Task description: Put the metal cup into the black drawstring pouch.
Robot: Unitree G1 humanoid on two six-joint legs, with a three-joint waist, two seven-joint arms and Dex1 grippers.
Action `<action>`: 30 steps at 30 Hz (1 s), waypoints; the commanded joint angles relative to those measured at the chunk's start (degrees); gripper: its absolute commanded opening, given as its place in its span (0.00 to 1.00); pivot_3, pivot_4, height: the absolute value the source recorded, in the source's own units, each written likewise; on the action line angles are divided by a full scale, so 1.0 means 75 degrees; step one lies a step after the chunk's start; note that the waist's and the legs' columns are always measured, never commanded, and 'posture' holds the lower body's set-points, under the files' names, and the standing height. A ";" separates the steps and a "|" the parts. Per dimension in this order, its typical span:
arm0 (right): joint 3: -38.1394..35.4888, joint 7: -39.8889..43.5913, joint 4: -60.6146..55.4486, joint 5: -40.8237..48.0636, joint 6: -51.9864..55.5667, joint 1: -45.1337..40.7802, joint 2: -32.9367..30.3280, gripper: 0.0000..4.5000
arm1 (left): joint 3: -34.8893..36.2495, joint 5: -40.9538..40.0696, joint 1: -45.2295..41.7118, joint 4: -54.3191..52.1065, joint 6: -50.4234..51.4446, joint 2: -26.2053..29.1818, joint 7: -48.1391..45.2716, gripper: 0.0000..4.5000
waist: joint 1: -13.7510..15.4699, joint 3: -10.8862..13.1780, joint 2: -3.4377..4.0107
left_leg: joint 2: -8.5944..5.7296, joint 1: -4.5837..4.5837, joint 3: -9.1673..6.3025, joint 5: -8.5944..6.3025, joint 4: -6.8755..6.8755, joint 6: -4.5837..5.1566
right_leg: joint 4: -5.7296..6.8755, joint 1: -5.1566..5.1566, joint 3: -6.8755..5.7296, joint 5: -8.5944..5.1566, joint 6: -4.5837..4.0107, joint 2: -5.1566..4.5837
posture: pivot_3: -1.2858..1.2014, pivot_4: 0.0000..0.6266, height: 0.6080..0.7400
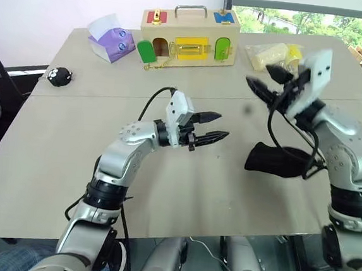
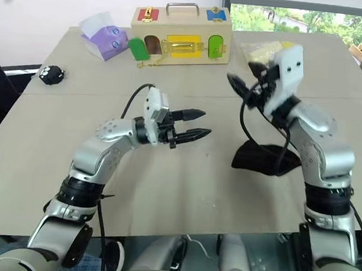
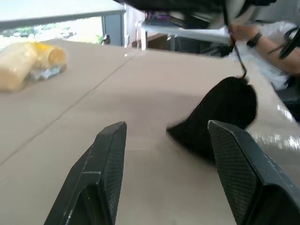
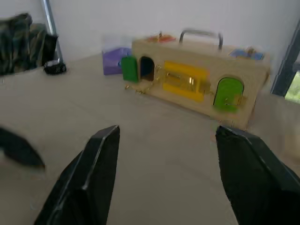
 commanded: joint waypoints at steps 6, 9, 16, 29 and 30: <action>-0.0940 0.2250 0.2142 -0.0845 -0.2602 0.1292 -0.1658 0.70 | 0.0578 0.0417 0.1439 -0.0516 -0.0366 0.0535 0.0684 0.62 | 0.0057 0.0001 0.0001 | -0.0003 0.0019 0.0015 0.0000 0.0016 0.0001 | 0.0012 0.0022 0.0007 0.0001 0.0000 -0.0003 | 0.52 0.24 0.77; -0.0950 0.2733 0.3363 -0.1302 -0.3822 0.1062 -0.2013 0.70 | 0.0789 0.0500 0.1768 -0.0549 -0.0542 0.0616 0.0873 0.62 | 0.0047 0.0001 0.0001 | 0.0003 0.0043 0.0019 -0.0001 0.0014 0.0001 | 0.0012 0.0042 0.0009 0.0000 0.0000 0.0002 | 0.52 0.24 0.77; -0.1055 0.3709 0.5129 -0.1089 -0.4794 0.0680 -0.1813 0.70 | 0.1013 0.0535 0.2279 -0.0799 -0.0583 0.0618 0.1275 0.62 | 0.0049 0.0001 0.0000 | 0.0007 0.0051 0.0032 -0.0002 0.0011 0.0002 | 0.0013 0.0044 0.0023 0.0001 0.0000 0.0001 | 0.52 0.24 0.77; -0.2474 0.5707 0.8078 -0.0503 -0.6742 0.2307 -0.2067 0.70 | 0.1722 0.0588 0.4533 -0.1568 -0.1064 0.0723 0.1742 0.62 | 0.0214 0.0004 0.0012 | 0.0010 0.0098 0.0038 -0.0006 -0.0041 0.0008 | -0.0034 0.0089 0.0025 0.0000 -0.0002 -0.0004 | 0.52 0.24 0.77; -0.2558 0.5707 0.8327 -0.0522 -0.6846 0.2347 -0.2137 0.70 | 0.1753 0.0524 0.4665 -0.1673 -0.0993 0.0751 0.1716 0.62 | 0.0211 0.0002 0.0026 | 0.0011 0.0132 0.0040 -0.0007 -0.0059 0.0010 | -0.0050 0.0127 0.0026 -0.0001 -0.0002 -0.0005 | 0.52 0.24 0.77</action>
